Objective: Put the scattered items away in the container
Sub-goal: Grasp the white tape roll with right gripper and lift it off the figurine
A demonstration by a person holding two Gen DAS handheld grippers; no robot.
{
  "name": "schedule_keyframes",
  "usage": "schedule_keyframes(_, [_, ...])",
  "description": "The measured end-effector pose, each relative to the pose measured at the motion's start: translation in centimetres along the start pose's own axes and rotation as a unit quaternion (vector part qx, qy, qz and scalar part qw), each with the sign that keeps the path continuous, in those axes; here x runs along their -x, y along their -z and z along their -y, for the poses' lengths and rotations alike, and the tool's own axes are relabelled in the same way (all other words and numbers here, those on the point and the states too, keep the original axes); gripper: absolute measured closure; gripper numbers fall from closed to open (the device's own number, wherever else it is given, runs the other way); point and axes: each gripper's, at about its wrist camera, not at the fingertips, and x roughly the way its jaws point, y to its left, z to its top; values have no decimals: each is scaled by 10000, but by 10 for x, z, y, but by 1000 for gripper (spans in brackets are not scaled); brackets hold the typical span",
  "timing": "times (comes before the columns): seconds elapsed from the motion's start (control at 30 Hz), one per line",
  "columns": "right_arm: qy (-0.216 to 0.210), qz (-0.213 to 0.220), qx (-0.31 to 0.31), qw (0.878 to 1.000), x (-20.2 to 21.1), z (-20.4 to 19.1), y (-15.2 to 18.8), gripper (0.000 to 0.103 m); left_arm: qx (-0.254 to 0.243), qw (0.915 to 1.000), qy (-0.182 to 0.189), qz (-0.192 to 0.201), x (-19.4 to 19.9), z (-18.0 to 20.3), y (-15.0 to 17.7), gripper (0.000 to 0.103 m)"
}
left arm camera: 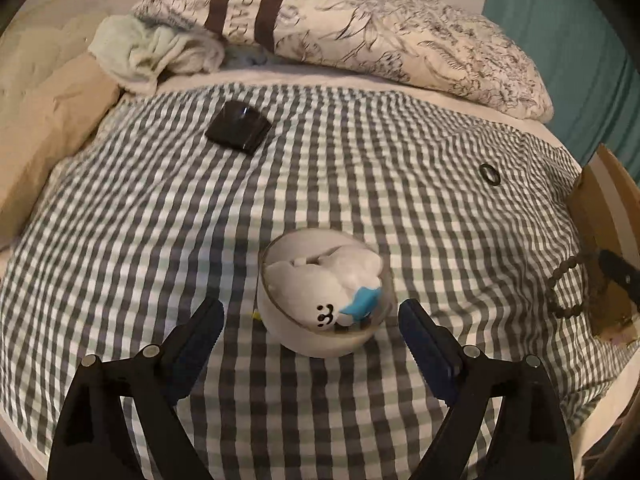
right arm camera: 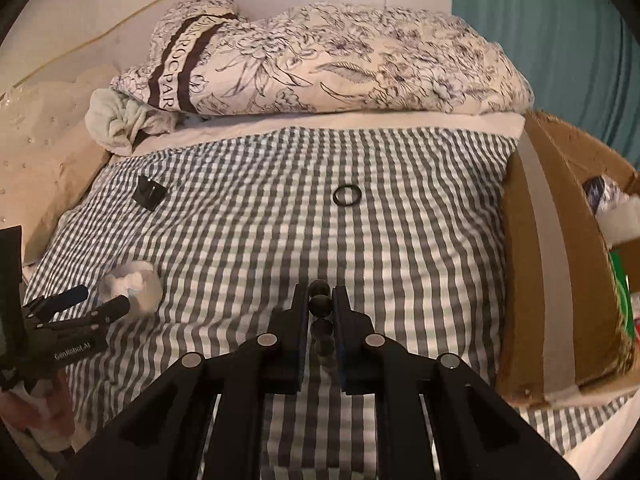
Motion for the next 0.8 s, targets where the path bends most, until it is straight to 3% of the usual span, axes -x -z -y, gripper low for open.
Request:
schedule_keyframes(0.2, [-213,-268,-82,9994,-14,-5,11,91,-71,10000,-49,15,-9,0,-1,10])
schedule_keyframes(0.53, [-1086,-458,-49,9930,-41,-51,4,90,-154,9990,413,72,-15,-12,10,8])
schedule_keyframes(0.7, [-1600,-681,-117,9847,-59,-78,1,86,-26,9978,585,-300,-36,-31,16,4])
schedule_keyframes(0.8, [-1758,-893,-31,9804,-74,-97,3,86,30,9978,613,-266,-36,-43,20,4])
